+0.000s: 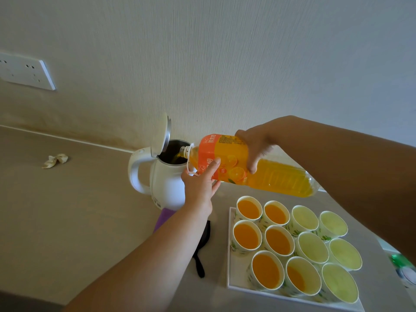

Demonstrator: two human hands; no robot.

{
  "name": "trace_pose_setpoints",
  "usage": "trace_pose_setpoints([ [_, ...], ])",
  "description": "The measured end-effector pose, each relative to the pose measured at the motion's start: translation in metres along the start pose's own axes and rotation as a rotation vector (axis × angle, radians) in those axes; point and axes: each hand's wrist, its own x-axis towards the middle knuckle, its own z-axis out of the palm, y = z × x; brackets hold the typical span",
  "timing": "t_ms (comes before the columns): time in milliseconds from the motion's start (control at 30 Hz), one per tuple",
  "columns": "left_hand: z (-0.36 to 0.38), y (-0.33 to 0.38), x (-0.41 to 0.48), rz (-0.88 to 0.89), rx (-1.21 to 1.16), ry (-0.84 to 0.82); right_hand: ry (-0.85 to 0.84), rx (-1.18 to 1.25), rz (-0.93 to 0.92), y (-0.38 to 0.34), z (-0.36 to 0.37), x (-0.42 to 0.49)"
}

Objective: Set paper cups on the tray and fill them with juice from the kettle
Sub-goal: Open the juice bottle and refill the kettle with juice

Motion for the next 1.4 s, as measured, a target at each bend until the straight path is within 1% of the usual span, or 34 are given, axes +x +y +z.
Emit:
trace_pose_setpoints([
  [1400,-0.0023,-0.0009,0.0004,0.002,0.003,-0.006,-0.006,-0.025,0.007,-0.0039,-0.002,-0.0004],
])
